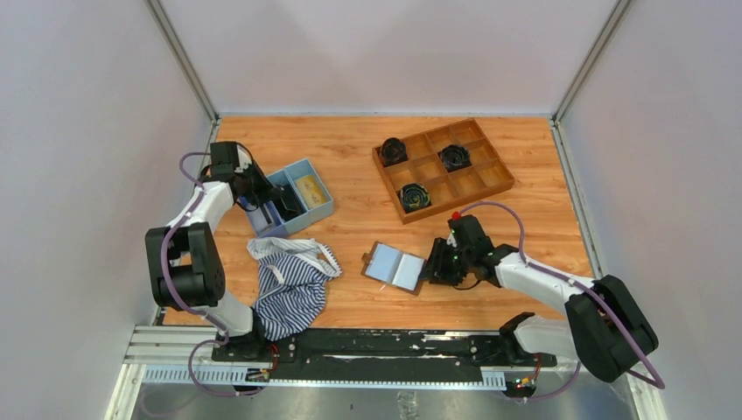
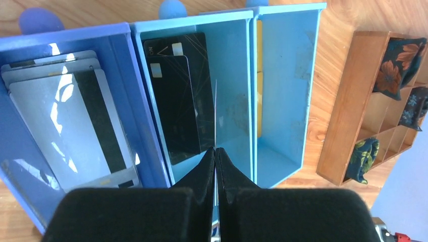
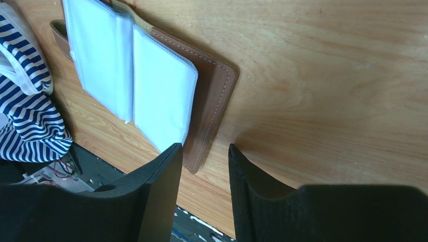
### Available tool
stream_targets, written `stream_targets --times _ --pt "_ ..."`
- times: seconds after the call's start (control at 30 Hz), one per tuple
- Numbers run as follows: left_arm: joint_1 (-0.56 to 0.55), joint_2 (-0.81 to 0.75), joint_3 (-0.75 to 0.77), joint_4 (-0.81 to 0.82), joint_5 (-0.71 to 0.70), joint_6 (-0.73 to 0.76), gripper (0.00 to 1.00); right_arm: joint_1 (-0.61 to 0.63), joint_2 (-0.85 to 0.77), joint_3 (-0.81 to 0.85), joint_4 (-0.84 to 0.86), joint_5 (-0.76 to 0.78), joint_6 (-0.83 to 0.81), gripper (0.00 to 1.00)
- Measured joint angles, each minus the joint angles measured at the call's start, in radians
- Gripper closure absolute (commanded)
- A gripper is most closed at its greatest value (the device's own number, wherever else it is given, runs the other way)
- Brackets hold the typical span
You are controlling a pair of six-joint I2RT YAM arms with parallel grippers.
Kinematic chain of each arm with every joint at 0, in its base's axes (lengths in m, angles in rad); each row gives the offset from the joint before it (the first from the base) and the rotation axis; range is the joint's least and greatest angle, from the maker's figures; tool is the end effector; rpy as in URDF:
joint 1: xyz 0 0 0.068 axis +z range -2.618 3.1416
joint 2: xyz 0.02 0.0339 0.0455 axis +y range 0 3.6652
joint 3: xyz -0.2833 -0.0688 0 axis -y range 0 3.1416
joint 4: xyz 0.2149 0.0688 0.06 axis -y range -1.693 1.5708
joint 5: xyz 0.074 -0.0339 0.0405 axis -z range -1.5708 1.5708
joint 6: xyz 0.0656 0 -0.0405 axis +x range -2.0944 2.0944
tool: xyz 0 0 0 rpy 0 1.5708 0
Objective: Take the credit cards out of the card holder
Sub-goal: Place the credit card in the storage box, then reset both arms
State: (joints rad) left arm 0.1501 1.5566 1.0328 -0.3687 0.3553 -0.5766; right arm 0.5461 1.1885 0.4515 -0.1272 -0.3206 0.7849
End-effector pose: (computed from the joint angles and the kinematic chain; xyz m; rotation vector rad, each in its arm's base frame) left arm 0.3169 0.0249 0.2357 -0.7354 2.3766 -0.6210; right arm 0.1621 0.1227 0.1727 0.1571 2.6226 0.9307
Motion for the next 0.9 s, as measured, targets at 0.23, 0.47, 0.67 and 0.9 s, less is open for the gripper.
stream_targets --times 0.23,0.47,0.67,0.9 --pt "0.000 0.068 0.028 -0.011 -0.008 -0.002 0.56 0.000 0.038 0.028 0.003 0.000 -0.002 0.57" --pt "0.000 -0.002 0.065 -0.088 -0.043 0.011 0.55 0.000 0.083 0.038 0.026 -0.020 -0.007 0.58" --pt "0.000 -0.161 0.094 -0.118 -0.024 0.033 0.55 0.000 0.102 0.051 0.031 -0.027 -0.015 0.58" --pt "-0.002 -0.348 0.090 -0.135 0.064 0.075 0.54 0.000 0.083 0.051 0.029 -0.027 -0.019 0.47"
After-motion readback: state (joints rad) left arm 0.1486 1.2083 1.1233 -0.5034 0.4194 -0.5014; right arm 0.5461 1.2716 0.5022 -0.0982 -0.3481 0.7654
